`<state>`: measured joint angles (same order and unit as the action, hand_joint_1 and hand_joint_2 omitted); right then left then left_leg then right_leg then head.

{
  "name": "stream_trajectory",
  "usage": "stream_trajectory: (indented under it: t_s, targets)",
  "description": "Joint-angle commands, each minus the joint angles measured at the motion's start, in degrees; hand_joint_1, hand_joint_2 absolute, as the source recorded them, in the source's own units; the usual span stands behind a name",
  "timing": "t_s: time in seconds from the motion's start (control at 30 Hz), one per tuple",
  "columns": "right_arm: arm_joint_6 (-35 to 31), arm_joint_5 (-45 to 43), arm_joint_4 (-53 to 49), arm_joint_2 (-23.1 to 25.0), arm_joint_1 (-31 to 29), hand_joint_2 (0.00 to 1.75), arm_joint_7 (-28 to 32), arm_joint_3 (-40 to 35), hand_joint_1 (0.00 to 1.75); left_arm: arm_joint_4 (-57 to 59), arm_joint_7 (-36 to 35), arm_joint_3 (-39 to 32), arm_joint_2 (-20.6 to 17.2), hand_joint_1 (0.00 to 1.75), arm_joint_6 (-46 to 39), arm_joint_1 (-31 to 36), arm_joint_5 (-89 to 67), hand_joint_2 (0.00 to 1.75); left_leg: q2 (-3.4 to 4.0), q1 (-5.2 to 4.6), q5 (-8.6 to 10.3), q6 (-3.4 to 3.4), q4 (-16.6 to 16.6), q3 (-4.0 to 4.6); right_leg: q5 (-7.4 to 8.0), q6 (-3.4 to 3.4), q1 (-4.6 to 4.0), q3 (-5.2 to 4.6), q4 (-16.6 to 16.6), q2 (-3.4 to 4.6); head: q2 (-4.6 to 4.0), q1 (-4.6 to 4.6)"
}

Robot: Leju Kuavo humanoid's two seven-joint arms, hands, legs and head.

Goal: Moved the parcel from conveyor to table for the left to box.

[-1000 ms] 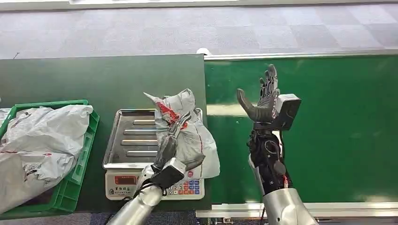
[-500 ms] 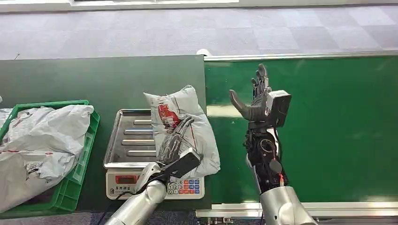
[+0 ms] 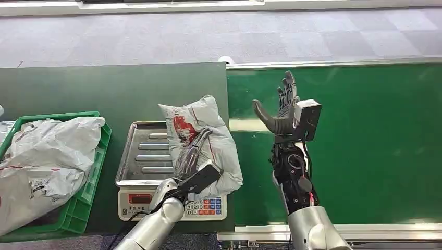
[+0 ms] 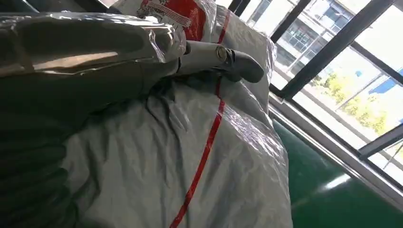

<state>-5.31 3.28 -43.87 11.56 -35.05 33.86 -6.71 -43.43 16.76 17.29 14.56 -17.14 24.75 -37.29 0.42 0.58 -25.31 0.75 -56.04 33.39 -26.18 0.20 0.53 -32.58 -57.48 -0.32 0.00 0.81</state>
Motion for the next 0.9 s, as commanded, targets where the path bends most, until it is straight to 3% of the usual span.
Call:
stream_trajectory:
  t_s: [0.03,0.17,0.2,0.9]
  targets:
    - [0.33,0.08,3.94,0.30,-2.52,1.75,-0.44,0.33,0.00,5.61,-2.10,-2.72,-1.45,0.00,0.23,-1.01,-0.36,1.75,0.12,-0.02,0.01,-0.01,0.06,-0.05,0.04,-0.01,0.02,-0.01,0.04,0.16,0.00,-0.02]
    - [4.26,-0.89,6.05,0.76,-3.14,1.75,-3.13,0.31,0.00,6.57,-3.39,-3.69,-1.19,0.00,3.42,-1.27,-2.08,1.75,0.20,-0.02,0.03,-0.02,0.11,-0.07,0.09,-0.02,0.01,-0.01,0.11,0.24,0.00,0.00]
    - [4.63,-0.94,6.33,0.84,-3.23,1.75,-3.27,0.22,0.00,6.72,-3.30,-3.91,-1.12,1.73,3.98,-1.40,-2.23,1.75,0.22,-0.01,0.05,-0.02,0.14,-0.04,0.13,-0.02,0.01,-0.05,0.13,0.27,0.00,-0.02]
    - [5.46,-1.04,6.11,-0.04,-2.83,1.75,-4.00,-0.36,0.00,6.79,-1.31,-4.09,-0.44,1.75,3.13,-1.25,-2.13,1.75,0.09,-0.03,0.05,-0.04,0.14,-0.35,0.10,0.00,0.03,0.30,0.13,0.15,0.00,0.00]
